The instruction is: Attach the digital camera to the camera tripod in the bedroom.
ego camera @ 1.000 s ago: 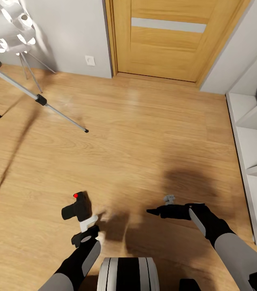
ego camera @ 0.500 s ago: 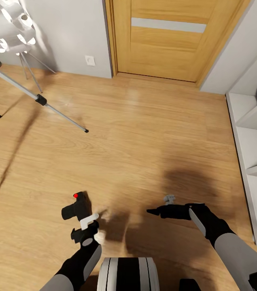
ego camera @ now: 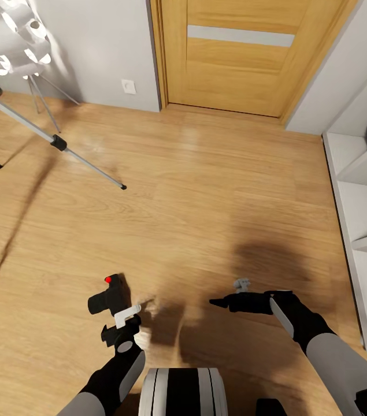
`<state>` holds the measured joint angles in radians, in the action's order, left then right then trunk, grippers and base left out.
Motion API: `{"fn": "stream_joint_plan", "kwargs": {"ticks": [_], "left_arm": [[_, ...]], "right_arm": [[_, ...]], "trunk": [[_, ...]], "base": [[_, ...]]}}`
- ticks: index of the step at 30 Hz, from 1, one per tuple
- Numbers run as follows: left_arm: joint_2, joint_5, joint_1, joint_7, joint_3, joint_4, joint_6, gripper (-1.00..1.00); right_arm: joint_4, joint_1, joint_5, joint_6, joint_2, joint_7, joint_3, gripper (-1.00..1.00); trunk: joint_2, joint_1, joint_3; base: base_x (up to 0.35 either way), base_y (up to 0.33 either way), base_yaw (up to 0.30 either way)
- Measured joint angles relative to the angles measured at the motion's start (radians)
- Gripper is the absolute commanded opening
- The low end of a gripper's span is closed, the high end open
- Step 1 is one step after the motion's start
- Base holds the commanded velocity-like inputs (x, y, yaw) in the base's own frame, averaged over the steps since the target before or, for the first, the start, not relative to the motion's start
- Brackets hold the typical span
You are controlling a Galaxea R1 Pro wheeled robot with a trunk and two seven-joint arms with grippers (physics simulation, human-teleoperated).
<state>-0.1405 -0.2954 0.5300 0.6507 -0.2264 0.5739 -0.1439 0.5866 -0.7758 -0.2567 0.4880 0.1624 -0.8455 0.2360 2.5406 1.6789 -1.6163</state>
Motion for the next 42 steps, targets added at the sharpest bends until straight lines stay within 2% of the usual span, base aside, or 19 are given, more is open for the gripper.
{"fn": "stream_joint_plan", "kwargs": {"ticks": [30,42], "left_arm": [[0.000,0.000,0.000,0.007,0.006,-0.002,-0.010,1.00],[0.002,-0.015,0.000,0.007,0.015,-0.011,-0.005,1.00]], "right_arm": [[0.000,0.000,0.000,-0.002,0.000,-0.003,0.000,1.00],[0.000,0.000,0.000,-0.002,-0.001,-0.003,0.000,1.00]], "trunk": [[0.000,0.000,0.000],[0.000,0.000,0.000]], "base": [[0.053,0.000,0.000],[0.065,0.000,0.000]]}}
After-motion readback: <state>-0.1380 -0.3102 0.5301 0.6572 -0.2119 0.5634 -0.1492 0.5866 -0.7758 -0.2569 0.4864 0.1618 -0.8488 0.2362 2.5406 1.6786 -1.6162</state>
